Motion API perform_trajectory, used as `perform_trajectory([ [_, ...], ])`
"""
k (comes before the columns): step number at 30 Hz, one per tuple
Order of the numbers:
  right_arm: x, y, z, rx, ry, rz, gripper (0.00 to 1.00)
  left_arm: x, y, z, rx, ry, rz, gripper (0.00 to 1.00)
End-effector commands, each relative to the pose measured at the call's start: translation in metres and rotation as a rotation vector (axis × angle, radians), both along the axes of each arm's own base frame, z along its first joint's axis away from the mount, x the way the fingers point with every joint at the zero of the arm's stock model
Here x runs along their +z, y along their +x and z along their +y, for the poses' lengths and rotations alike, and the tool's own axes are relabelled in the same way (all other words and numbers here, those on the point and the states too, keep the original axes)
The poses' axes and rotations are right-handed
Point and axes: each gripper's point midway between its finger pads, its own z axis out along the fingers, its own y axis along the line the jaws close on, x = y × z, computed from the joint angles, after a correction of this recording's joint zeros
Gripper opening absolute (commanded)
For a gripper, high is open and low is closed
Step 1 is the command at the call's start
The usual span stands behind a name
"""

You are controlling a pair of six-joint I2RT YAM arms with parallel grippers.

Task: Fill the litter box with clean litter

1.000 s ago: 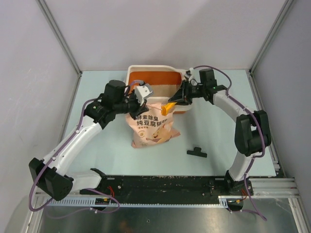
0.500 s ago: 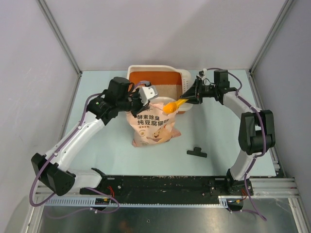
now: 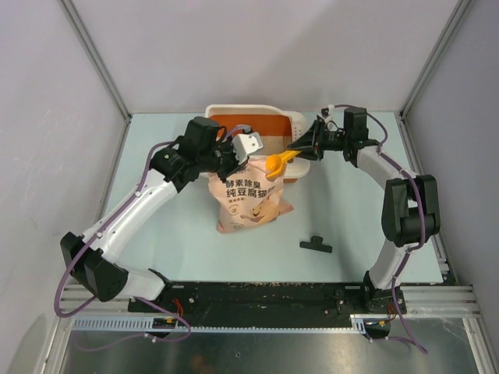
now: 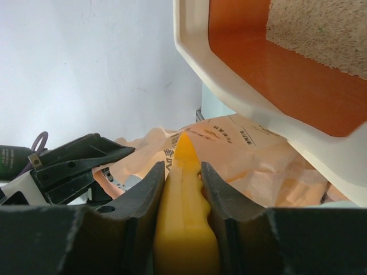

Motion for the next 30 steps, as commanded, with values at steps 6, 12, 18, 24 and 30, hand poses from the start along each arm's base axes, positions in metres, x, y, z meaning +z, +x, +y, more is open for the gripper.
perform_trajectory([
  [6, 0.012, 0.015, 0.004, -0.027, -0.012, -0.088, 0.00, 0.103, 0.011, -0.023, -0.064, -0.184, -0.284, 0.00],
  [12, 0.047, 0.026, -0.025, -0.052, 0.008, -0.137, 0.00, 0.092, 0.014, -0.016, -0.055, -0.134, -0.308, 0.00],
  [18, 0.062, 0.015, -0.030, -0.047, 0.013, -0.140, 0.00, 0.089, 0.018, -0.016, -0.042, -0.125, -0.303, 0.00],
  [24, 0.051, 0.018, -0.052, -0.066, 0.007, -0.113, 0.00, 0.096, 0.019, -0.013, -0.024, -0.127, -0.324, 0.00],
  [30, 0.056, 0.023, -0.066, -0.049, 0.063, -0.102, 0.00, 0.097, 0.022, -0.008, -0.006, -0.109, -0.343, 0.00],
])
